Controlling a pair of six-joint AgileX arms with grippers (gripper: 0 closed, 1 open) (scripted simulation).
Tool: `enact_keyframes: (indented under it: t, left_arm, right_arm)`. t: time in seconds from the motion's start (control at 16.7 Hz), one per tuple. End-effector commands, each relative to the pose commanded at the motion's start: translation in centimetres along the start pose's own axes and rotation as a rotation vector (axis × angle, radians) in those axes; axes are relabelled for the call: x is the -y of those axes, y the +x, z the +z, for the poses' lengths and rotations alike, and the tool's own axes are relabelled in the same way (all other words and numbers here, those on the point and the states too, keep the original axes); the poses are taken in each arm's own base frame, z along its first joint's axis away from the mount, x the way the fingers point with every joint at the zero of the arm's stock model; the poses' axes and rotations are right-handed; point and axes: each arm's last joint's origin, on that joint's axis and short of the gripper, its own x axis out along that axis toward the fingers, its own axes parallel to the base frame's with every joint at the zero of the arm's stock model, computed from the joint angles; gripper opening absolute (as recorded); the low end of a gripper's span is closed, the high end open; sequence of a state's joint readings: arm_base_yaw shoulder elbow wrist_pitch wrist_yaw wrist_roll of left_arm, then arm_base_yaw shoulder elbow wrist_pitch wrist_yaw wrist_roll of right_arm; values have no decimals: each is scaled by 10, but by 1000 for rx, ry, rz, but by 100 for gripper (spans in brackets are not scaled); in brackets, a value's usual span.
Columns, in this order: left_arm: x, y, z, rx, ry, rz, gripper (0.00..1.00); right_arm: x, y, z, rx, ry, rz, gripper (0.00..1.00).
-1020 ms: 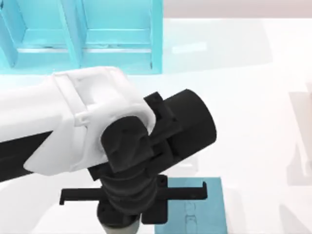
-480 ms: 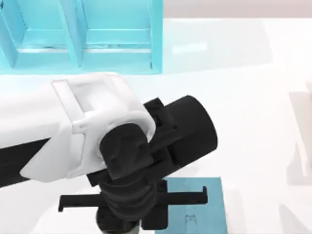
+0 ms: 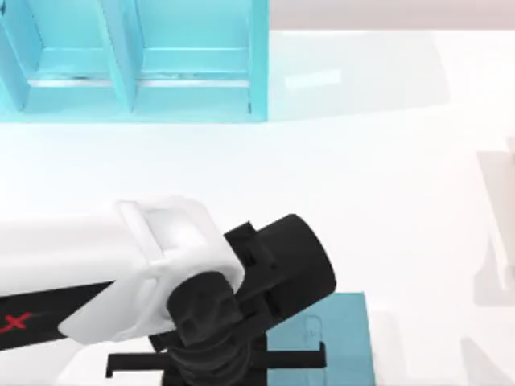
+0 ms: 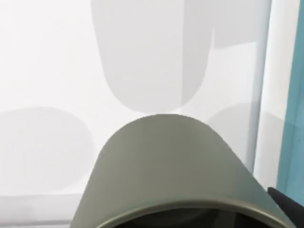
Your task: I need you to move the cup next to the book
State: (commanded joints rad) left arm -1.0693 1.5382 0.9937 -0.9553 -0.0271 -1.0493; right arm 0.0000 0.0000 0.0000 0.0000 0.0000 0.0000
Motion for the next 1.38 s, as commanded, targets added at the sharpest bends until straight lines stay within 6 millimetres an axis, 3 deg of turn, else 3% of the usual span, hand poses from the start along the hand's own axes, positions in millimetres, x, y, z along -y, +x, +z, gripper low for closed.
enact_keyframes:
  t: [0.24,1.02,1.38]
  left_arm:
    - [-1,2,0,-1,2,1,0]
    - [-1,2,0,-1,2,1,98]
    - [-1,2,0,-1,2,1,100]
  right_arm:
    - [0,0,0,0,0,0,100]
    - [0,0,0,0,0,0,100]
    - [0,0,0,0,0,0,100]
